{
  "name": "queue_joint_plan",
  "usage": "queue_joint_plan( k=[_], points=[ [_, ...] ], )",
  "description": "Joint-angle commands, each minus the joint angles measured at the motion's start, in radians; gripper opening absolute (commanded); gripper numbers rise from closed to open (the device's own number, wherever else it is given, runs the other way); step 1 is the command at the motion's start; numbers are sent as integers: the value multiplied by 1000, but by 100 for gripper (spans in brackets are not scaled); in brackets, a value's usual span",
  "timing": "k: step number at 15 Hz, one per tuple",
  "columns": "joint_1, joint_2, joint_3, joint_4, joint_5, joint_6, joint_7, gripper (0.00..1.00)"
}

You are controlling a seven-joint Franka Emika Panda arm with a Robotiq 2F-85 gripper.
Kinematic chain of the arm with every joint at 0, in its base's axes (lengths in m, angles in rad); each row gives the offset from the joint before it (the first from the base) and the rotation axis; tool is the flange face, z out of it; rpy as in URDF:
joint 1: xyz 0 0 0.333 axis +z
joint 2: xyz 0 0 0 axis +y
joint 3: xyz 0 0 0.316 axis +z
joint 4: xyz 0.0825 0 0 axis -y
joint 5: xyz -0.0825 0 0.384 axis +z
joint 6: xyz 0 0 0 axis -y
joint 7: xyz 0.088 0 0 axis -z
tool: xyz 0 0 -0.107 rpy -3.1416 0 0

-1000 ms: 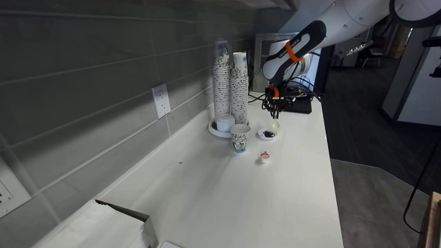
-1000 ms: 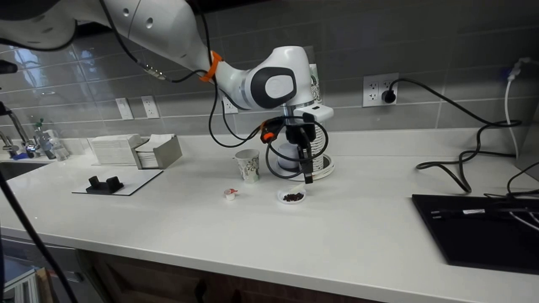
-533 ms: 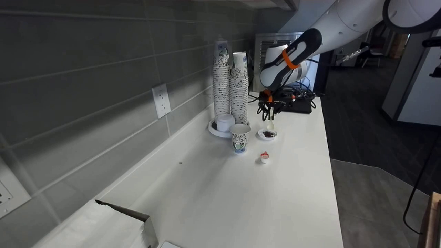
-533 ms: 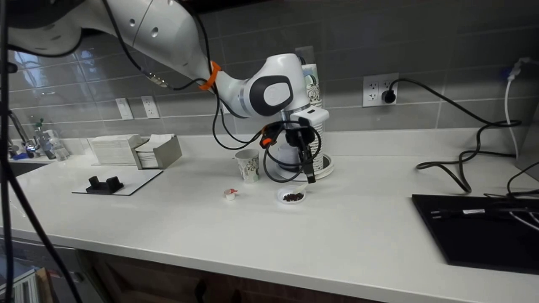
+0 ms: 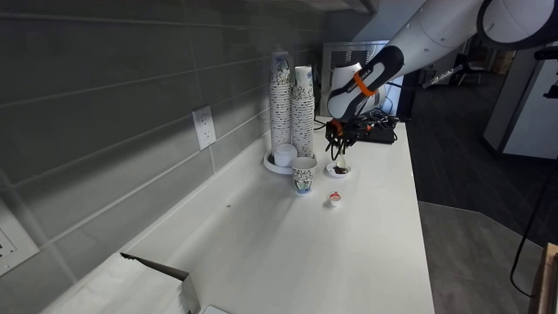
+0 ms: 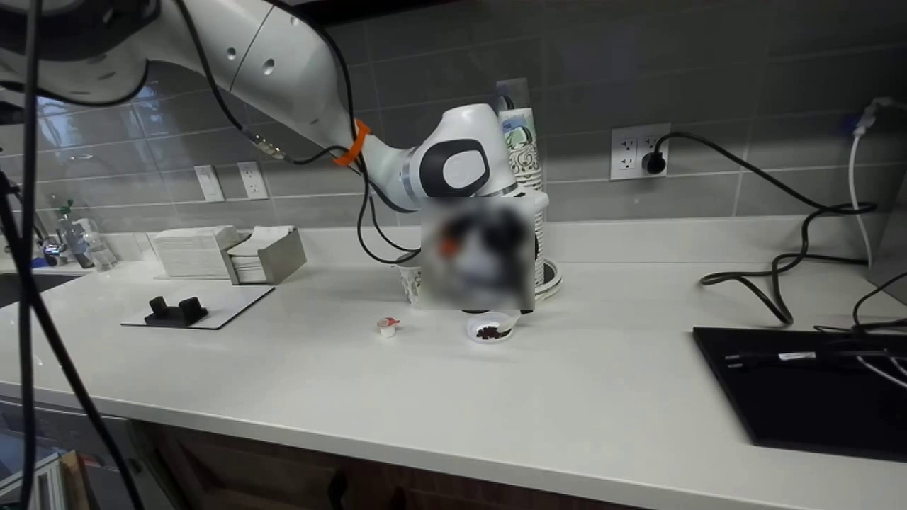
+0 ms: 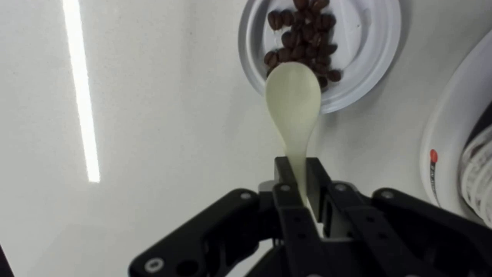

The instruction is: Use the spoon to scoop up the contents in the lid and put them inside the cup

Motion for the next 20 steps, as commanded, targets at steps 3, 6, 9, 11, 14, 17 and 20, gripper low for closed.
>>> queue_joint_plan(
  k=[3,6,9,11,14,17,20],
  points=[
    [50,11,-41,-10,-72,69,84,3],
    [59,25,-35,2,-86,53,90,3],
    [72,37,-33,5,-98,33,87,3],
    [69,30,-23,2,-96,21,70,3],
    [60,23,-9,2,-85,0,52,3],
    [59,22,-1,3,-85,-18,42,3],
    [59,21,7,0,-86,-31,24,3]
  ],
)
